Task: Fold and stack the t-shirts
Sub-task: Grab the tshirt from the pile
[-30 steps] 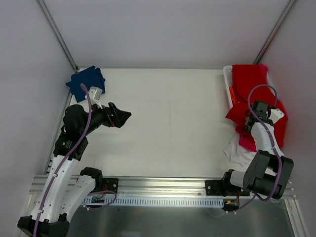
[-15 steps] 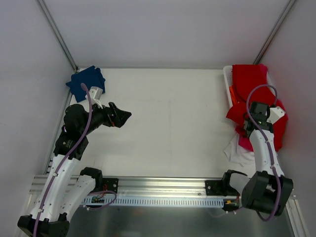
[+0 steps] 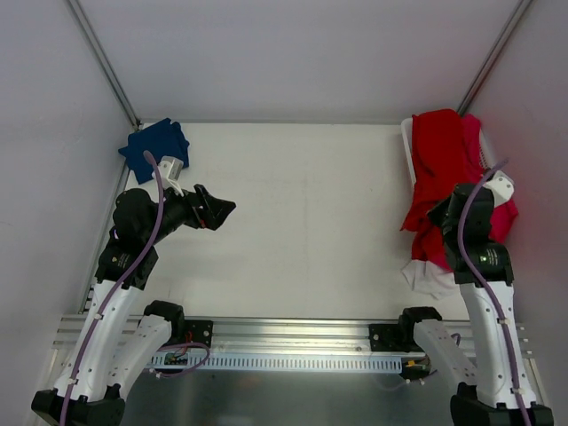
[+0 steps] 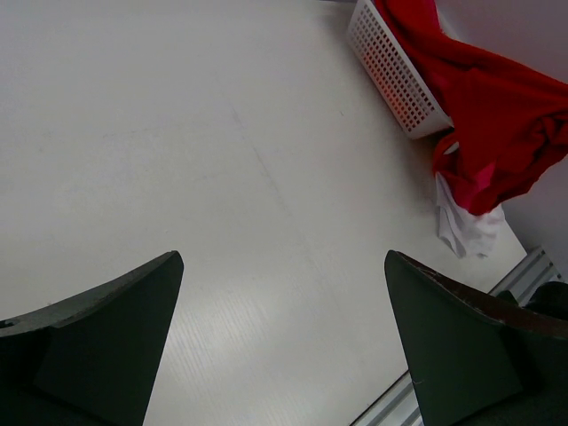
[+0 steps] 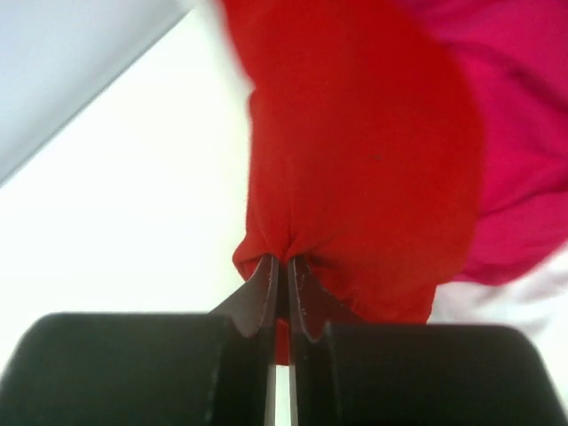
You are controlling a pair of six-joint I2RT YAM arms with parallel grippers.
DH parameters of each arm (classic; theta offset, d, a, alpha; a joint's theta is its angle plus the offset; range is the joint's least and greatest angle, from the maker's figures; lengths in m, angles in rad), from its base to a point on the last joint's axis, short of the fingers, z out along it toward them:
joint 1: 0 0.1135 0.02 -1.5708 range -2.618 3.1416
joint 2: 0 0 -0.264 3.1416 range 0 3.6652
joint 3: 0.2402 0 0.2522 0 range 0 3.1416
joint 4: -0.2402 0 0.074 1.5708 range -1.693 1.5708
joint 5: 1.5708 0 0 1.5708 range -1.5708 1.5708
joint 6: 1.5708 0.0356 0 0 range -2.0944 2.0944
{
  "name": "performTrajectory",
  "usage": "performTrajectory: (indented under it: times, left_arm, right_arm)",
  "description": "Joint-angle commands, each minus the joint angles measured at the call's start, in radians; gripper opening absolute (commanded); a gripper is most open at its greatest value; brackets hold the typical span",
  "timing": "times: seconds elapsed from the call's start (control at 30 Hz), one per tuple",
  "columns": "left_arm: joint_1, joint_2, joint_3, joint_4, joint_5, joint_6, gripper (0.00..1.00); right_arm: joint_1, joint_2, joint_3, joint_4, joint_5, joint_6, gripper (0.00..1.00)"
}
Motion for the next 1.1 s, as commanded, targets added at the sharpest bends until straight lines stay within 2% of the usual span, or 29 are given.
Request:
performTrajectory:
  times: [0.0, 0.03, 0.07, 0.17, 0.2, 0.23, 0.37, 0.53, 0.73, 0.83, 0.97, 1.07]
  left_arm:
    - [0.009, -0.008, 0.017, 0.018, -0.02, 0.008, 0.99]
    - [0.007, -0.007, 0.017, 0.02, -0.022, 0.008, 0.99]
    - [0.009, -0.007, 0.016, 0.018, -0.023, 0.008, 0.99]
    - [0.009, -0.01, 0.016, 0.02, -0.026, 0.011, 0.99]
    - [0.009, -0.01, 0.014, 0.018, -0.028, 0.011, 0.99]
    - [0.007, -0.01, 0.013, 0.02, -0.029, 0.011, 0.99]
    - [0.007, -0.007, 0.013, 0.018, -0.032, 0.014, 0.99]
    - [0.007, -0.004, 0.011, 0.018, -0.032, 0.014, 0.99]
    - [0.007, -0.008, 0.013, 0.018, -0.022, 0.009, 0.99]
    - [0.007, -0.01, 0.014, 0.02, -0.017, 0.006, 0.99]
    - [0.009, -0.011, 0.016, 0.018, -0.017, 0.006, 0.99]
    - [0.007, -0.016, 0.014, 0.018, -0.017, 0.008, 0.99]
  right_arm:
    - [0.163, 0.071, 0.056, 0.014, -0.188, 0.004, 0.01]
    - [0.212, 0.098, 0.088, 0.026, -0.204, -0.003, 0.01]
    - [0.313, 0.168, 0.11, 0.028, -0.214, -0.011, 0.0]
    - [0.462, 0.293, 0.228, 0.023, -0.207, -0.062, 0.0]
    - [0.539, 0.389, 0.263, 0.017, -0.213, -0.072, 0.0]
    - [0.576, 0.437, 0.333, 0.003, -0.222, -0.08, 0.01]
    - [0.737, 0.638, 0.444, 0.011, -0.219, -0.07, 0.01]
    - [0.813, 0.824, 0.48, 0.072, -0.262, -0.034, 0.0]
    - [0.868, 0.882, 0.414, 0.12, -0.259, 0.038, 0.0]
    - [0.94, 0.904, 0.391, 0.173, -0.279, 0.081, 0.01]
    - [1.062, 1.0, 0.473, 0.132, -0.233, 0.095, 0.01]
    - [1.105, 1.04, 0.512, 0.143, -0.236, 0.11, 0.01]
